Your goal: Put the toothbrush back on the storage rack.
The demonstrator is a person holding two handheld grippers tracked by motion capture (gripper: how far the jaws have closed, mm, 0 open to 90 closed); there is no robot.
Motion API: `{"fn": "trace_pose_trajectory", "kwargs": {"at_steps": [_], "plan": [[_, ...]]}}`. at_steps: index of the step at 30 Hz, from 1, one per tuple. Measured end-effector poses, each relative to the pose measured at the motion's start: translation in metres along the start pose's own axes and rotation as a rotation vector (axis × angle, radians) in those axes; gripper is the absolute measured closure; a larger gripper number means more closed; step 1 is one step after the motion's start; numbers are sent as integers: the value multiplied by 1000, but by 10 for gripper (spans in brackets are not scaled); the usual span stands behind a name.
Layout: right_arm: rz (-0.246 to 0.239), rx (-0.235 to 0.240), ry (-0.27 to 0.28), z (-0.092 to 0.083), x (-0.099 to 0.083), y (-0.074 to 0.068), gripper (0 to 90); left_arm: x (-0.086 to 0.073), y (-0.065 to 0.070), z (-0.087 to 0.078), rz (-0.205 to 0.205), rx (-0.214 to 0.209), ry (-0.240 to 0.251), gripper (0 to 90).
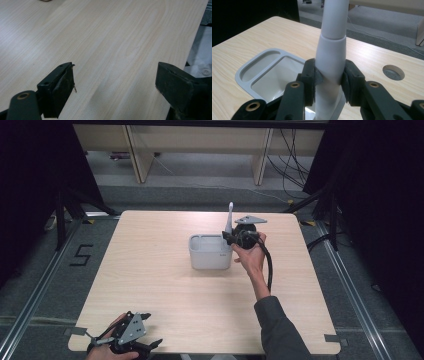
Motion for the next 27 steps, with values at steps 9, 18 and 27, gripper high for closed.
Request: {"fn": "trace_pose_trajectory", "kwargs": {"at_steps": [9, 18, 27], "plan": [[-28, -3, -19, 4, -6, 2, 665, 0, -2, 1, 9, 19, 1, 148], [-9, -21, -23, 8, -12, 3, 665, 0, -1, 0, 3, 17, 6, 148], [15, -1, -15, 8, -13, 2, 645, 0, -1, -1, 7, 12, -3, 148]]}}
Point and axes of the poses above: each handheld gripper's, and its own axes: z roughly forward along the jaws, x roughly out of its top, y roughly to its right, the point moved 6 cm from there along z, roughly forward along the jaws, and after that the axes turned 3 degrees about x, right-handed, at the moved point
